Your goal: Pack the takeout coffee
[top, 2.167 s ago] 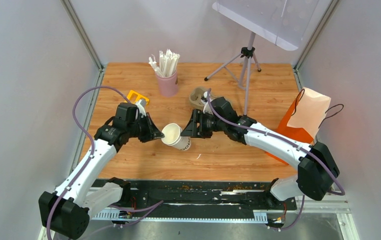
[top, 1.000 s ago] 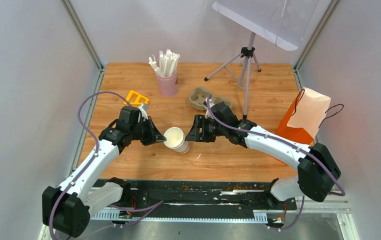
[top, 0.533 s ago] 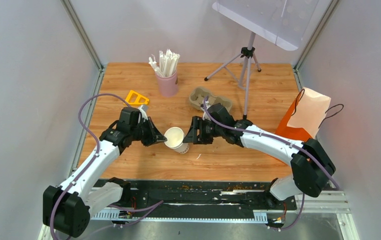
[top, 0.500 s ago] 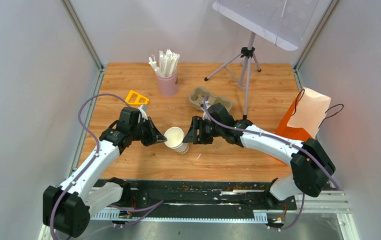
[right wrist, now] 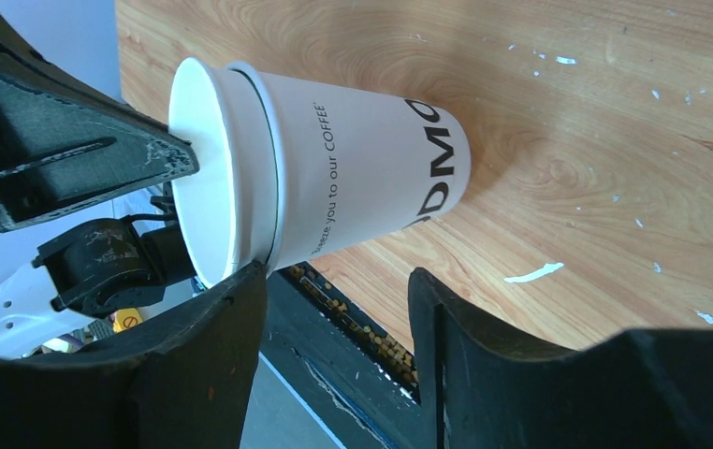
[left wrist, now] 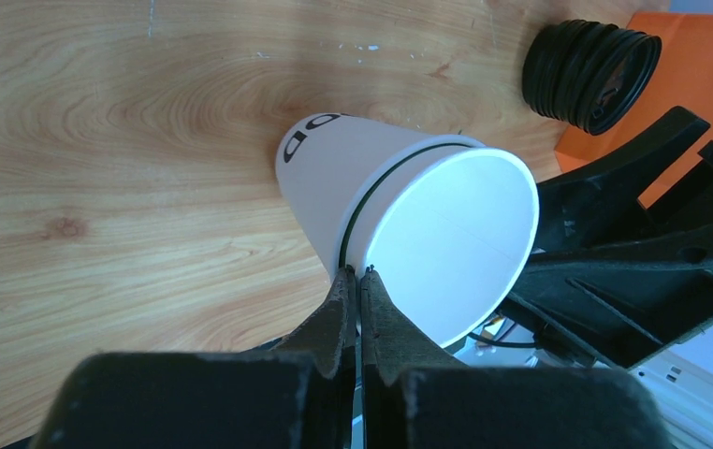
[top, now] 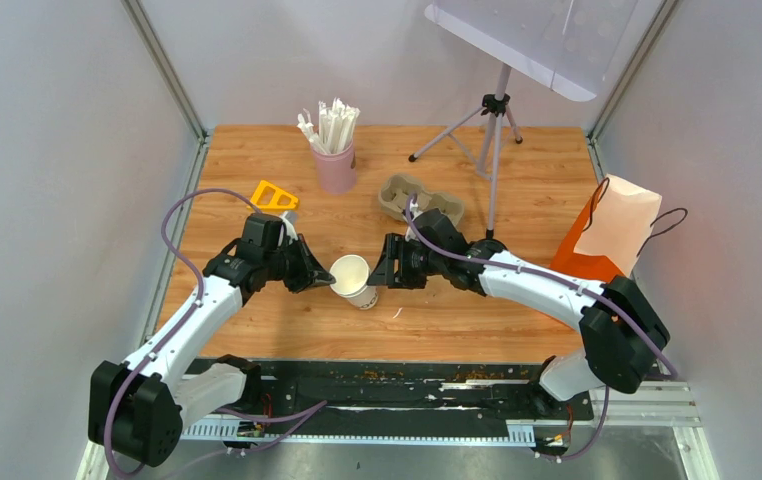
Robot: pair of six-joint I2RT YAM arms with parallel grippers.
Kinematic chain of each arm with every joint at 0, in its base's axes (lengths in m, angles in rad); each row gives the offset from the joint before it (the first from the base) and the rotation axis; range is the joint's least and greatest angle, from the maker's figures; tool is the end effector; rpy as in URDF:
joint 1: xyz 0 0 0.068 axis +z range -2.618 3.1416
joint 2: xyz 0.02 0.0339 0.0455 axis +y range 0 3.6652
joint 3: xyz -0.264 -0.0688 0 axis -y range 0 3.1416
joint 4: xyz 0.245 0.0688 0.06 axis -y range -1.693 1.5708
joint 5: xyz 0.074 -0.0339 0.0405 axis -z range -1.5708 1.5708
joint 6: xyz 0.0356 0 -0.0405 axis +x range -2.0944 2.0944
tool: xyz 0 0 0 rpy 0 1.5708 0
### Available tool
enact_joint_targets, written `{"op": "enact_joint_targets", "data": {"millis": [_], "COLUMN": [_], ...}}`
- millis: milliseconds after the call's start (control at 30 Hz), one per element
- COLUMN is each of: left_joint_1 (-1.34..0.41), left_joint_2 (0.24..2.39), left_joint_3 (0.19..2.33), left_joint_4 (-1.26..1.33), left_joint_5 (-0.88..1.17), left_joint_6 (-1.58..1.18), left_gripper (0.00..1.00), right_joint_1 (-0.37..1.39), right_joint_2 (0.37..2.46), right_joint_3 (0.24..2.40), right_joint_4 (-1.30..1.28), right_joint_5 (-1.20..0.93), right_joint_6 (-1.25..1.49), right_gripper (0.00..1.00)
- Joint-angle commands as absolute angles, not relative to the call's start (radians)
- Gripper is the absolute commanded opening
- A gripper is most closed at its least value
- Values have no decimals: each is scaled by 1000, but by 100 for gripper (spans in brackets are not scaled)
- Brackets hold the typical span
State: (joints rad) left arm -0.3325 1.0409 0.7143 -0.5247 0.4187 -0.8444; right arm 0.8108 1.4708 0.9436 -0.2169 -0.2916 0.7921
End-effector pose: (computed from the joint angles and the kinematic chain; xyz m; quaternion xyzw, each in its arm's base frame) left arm 0.1919 -0.0816 0.2394 -0.1610 0.9042 -0.3529 0.1785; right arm 0.2097 0.2354 0.2316 -0.0668 0.9055 0.3780 0.1809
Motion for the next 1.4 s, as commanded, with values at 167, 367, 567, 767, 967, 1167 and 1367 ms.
{"op": "enact_joint_targets", "data": {"millis": [167,367,567,767,967,1167,1367], "left_joint_1": [-341,-341,-341,-341,-341,-341,-341], "left_joint_2": [1008,1021,1023,1026,1017,1013,1017], "left_joint_3": [737,733,739,725,680,689,696], "left_joint_4": [-450,-436,-427,-397,-316,-308,-309], "left_joint_5": [531,532,534,528,551,554,545], "left_joint_6": [-903,-908,-926,-974,-1074,-1130,-1142], "left_gripper": [0,0,0,0,0,0,0], "right_joint_1": [821,820,820,820,820,822,821], "right_joint_2": [1498,1482,1479,1466,1466,1448,1437], "right_joint_3": [917,903,906,887,879,873,867], "right_joint_4": [-158,-150,-130,-32,21,-74,-138], "right_joint_5": [-224,-208,-219,-275,-266,-179,-120], "right_joint_6": [818,832,822,902,979,966,944], "right_gripper": [56,56,56,56,54,54,54]}}
